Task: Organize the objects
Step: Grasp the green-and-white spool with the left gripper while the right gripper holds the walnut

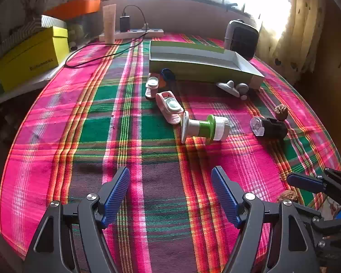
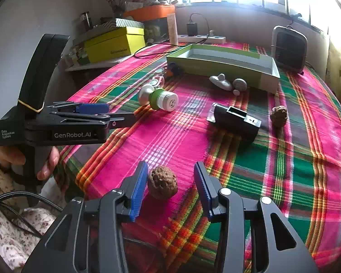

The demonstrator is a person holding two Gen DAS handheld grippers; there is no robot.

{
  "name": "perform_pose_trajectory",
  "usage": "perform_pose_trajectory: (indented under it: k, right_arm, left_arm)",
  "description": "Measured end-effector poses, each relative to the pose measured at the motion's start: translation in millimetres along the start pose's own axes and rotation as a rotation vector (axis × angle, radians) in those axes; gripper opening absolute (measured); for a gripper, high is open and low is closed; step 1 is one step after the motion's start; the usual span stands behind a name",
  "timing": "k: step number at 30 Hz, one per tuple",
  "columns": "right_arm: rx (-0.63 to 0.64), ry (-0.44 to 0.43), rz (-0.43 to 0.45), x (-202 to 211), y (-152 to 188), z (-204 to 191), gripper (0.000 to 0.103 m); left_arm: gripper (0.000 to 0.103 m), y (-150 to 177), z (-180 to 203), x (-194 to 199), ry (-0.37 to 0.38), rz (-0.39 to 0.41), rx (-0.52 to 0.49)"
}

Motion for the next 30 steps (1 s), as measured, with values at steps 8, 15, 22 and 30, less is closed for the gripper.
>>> perform_pose_trajectory:
  k: [8, 15, 22, 30]
  right_arm:
    - [0.019, 0.007, -0.018, -4.1, 1.5, -1.9, 0.027]
    - [-0.031, 0.053, 0.002, -5.7, -6.2, 15.9, 0.027]
    - [-0.045, 0.059, 0.021, -6.6, -14.8, 20.9, 0.027]
    - [-0.047, 0.055, 0.018, -13.1, -19.2, 22.9, 0.027]
  left_arm:
    - [0.074, -4.0, 3.9, 1.8, 0.017, 0.013, -0.015]
    - [0.074, -18.7, 8.5, 0.3, 0.032, 0.045, -0.041]
    - [0.074, -31.4, 7.1, -9.4, 0.036, 0.056, -0.019]
    - [0.072, -37.4, 5.9, -18.1, 0.030, 0.055, -0.017]
Point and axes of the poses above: each gripper's, at about its wrist camera, not at the fingertips, and x roughly against the way its jaws point, z to its right, y to its underside, the point moved 10 cm from there along -x, roughly the way its jaws point
